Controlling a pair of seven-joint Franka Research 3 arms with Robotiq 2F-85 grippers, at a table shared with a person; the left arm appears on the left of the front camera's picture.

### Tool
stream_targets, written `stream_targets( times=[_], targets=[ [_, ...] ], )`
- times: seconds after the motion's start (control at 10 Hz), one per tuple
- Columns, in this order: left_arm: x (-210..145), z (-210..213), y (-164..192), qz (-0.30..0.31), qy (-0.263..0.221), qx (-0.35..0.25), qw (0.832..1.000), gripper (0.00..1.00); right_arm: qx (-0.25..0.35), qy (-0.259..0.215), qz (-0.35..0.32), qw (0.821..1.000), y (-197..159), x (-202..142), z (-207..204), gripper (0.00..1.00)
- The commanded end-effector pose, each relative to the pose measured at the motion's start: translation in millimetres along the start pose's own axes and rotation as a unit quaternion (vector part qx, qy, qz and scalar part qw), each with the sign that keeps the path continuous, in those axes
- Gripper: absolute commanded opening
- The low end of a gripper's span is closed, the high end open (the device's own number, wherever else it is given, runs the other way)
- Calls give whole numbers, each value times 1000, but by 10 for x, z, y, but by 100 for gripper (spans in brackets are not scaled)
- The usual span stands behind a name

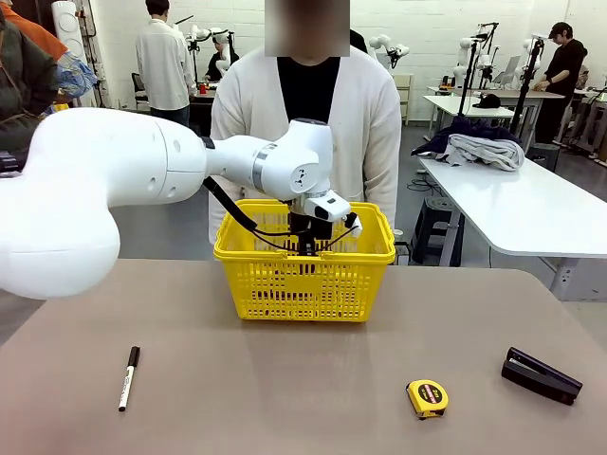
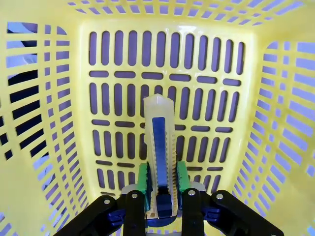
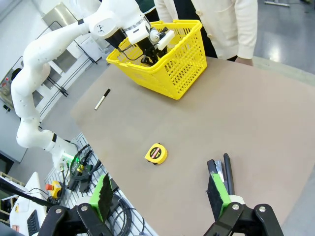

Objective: Place the items the person wants into the basket.
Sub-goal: Pick up the item the person points to and place it in the Market Basket.

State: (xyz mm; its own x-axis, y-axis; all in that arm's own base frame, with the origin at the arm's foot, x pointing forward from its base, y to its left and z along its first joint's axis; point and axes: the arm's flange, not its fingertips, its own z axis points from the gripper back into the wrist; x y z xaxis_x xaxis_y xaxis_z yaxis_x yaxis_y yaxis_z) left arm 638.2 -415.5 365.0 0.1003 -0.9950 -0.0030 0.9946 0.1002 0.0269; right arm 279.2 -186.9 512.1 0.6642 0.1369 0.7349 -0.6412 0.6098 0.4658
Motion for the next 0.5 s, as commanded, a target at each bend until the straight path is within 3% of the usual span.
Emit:
stream_targets(
  times=[0.0,0.2,0.4],
  targets=[
    [121,24,154,-9,11,9,1000,75,7,-14,6,1000,-11,19,-5,100],
    [110,72,145,-11,10,19,1000,100,7,-14,6,1000,-11,19,-5,100],
    [99,77,131,-13,12,18,1000,100,7,-14,6,1000,-11,19,-5,100]
  ],
)
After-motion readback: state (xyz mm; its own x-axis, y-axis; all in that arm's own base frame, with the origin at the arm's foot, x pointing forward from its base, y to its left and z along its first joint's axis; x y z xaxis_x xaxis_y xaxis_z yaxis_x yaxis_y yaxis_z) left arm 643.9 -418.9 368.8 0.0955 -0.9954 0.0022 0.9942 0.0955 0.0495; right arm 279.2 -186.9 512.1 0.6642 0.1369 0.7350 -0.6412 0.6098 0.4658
